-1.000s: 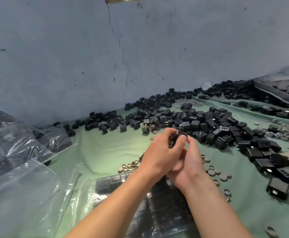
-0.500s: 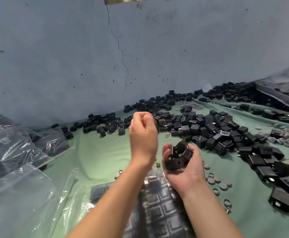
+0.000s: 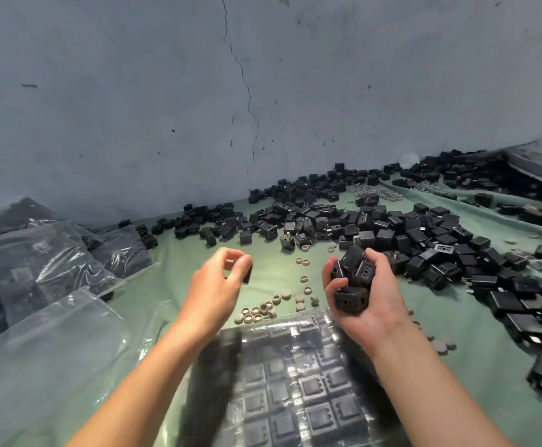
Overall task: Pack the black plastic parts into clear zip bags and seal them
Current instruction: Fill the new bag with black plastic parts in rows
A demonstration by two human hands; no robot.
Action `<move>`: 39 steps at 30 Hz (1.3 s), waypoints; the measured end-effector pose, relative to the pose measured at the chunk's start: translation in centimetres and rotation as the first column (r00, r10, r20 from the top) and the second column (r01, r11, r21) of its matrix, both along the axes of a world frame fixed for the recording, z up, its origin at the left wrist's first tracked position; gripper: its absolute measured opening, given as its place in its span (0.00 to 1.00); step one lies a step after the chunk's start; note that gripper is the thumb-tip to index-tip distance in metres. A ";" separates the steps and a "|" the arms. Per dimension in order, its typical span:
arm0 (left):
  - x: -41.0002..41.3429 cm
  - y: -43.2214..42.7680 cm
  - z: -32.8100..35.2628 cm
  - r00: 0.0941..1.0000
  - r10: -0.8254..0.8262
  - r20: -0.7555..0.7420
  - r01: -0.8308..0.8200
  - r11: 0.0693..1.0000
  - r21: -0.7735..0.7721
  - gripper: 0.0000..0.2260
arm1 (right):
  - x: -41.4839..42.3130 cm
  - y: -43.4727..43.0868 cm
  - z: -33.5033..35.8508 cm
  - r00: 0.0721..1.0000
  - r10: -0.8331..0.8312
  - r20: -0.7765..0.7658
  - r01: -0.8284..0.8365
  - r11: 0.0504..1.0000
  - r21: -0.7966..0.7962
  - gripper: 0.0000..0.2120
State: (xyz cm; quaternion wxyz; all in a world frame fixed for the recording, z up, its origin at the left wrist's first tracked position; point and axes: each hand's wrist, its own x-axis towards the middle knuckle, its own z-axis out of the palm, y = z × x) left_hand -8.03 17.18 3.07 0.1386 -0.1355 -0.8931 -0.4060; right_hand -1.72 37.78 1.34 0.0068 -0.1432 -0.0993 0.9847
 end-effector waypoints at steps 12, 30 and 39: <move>10.9 -14.3 -2.7 0.887 0.120 0.445 -0.246 0.940 0.237 0.17 | 3.1 -5.6 1.1 0.998 0.066 -0.009 -0.065 0.996 0.054 0.17; 11.0 -12.0 -4.7 0.877 -0.132 0.461 -0.152 0.835 0.528 0.17 | 4.3 -4.3 1.4 0.991 -0.094 0.094 0.090 0.995 0.049 0.15; 10.9 -10.9 -5.7 0.869 -0.070 0.490 -0.246 0.797 0.552 0.04 | 4.7 -4.6 1.6 0.991 -0.080 0.108 0.071 0.994 0.084 0.13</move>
